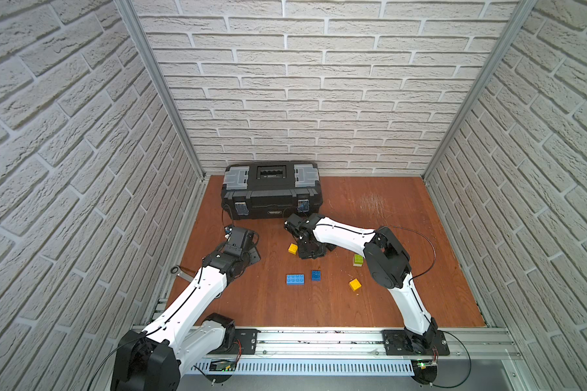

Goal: Assemble the number 4 with lego
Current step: Pick up the lego brick from the center of the board.

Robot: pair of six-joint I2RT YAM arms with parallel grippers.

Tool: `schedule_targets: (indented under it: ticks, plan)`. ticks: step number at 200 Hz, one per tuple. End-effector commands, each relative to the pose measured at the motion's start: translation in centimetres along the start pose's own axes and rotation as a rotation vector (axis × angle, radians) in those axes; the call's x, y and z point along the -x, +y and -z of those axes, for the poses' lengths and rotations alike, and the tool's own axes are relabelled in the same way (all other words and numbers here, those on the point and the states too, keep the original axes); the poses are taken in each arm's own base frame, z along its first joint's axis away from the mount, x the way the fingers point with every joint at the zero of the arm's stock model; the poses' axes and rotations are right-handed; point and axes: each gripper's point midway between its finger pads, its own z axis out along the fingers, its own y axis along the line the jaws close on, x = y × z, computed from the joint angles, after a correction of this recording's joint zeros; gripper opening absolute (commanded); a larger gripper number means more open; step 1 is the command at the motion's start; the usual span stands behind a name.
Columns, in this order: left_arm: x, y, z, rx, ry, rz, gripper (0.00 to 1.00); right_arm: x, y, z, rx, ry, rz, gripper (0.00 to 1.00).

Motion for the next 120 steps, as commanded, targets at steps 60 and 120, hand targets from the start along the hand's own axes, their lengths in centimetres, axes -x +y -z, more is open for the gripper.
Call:
schedule_targets:
  ticks: [60,120]
  plan:
    - [0.2,0.0,0.0,-0.013,-0.01,-0.005,0.55,2.5,-2.7,4.0,-0.043,-0.122,0.103,0.1]
    - [-0.1,-0.2,-0.5,-0.013,0.001,-0.014,0.53,6.6,-8.6,4.3,-0.011,-0.126,0.091,0.02]
